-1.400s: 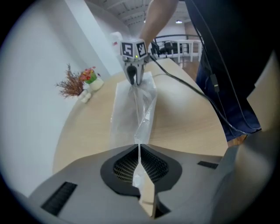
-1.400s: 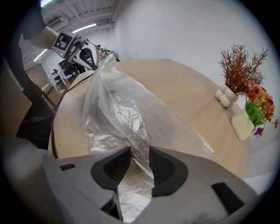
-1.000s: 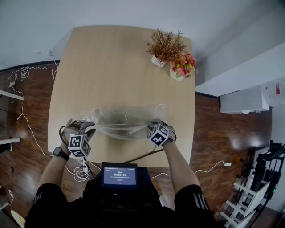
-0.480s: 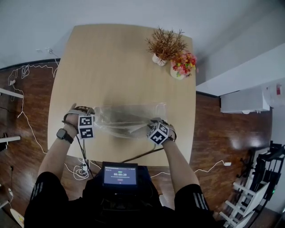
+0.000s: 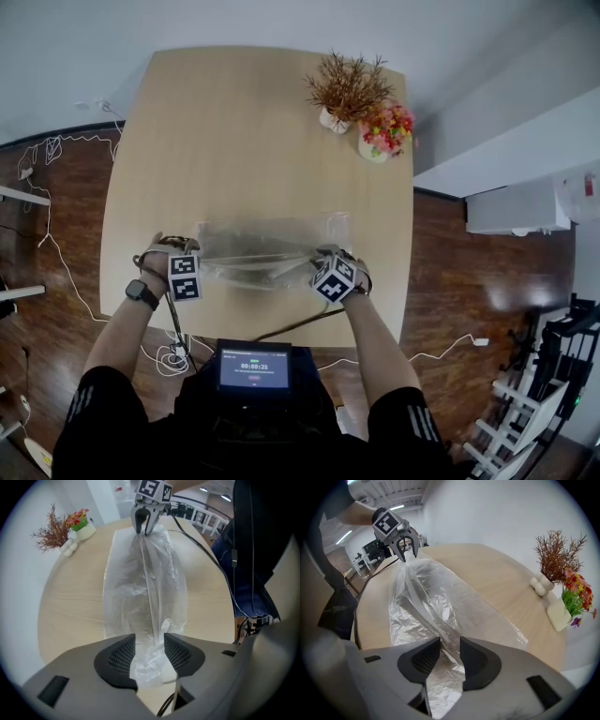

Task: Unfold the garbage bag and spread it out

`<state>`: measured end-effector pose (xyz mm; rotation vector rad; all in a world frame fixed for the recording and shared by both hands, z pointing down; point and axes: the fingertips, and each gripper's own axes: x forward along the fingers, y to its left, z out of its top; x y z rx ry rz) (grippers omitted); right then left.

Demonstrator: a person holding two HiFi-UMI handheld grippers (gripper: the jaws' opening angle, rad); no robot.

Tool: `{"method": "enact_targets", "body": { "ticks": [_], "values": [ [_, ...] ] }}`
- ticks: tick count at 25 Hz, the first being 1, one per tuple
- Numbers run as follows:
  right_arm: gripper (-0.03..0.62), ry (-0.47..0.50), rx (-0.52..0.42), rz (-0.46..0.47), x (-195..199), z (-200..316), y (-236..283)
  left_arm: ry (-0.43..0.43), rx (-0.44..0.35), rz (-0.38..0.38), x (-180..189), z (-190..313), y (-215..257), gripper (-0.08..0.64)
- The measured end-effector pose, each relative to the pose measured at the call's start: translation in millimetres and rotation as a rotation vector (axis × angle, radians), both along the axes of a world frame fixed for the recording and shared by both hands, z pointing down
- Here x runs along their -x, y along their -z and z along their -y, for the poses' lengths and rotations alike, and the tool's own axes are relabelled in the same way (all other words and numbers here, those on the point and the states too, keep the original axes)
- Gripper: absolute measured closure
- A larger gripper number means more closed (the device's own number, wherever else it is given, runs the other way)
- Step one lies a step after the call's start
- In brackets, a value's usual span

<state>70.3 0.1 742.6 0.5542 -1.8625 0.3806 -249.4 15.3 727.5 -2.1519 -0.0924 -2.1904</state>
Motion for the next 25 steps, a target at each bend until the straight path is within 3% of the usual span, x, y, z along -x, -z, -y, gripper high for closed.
{"method": "enact_targets", "body": {
  "ticks": [7, 13, 20, 25],
  "values": [
    [0.416, -0.011, 0.002, 0.024, -1.2, 3.3, 2.3, 0.106, 0.113, -0.017, 1.8, -27.6, -14.4, 0.285],
    [0.391, -0.017, 0.009, 0.041, -0.5, 4.5, 5.5, 0.137, 0.140, -0.013, 2.9, -33.3, -15.4, 0.237],
    [0.391, -0.045, -0.035, 0.063, -2.5, 12.9, 13.0, 0.127, 0.104, -0.010, 2.7, -14.4, -19.4, 0.199],
    [0.391, -0.108, -0.097, 0.123, -6.0, 32.2, 30.9, 0.106, 0.014, -0.007, 2.6, 19.8, -30.7, 0.199]
  ]
}}
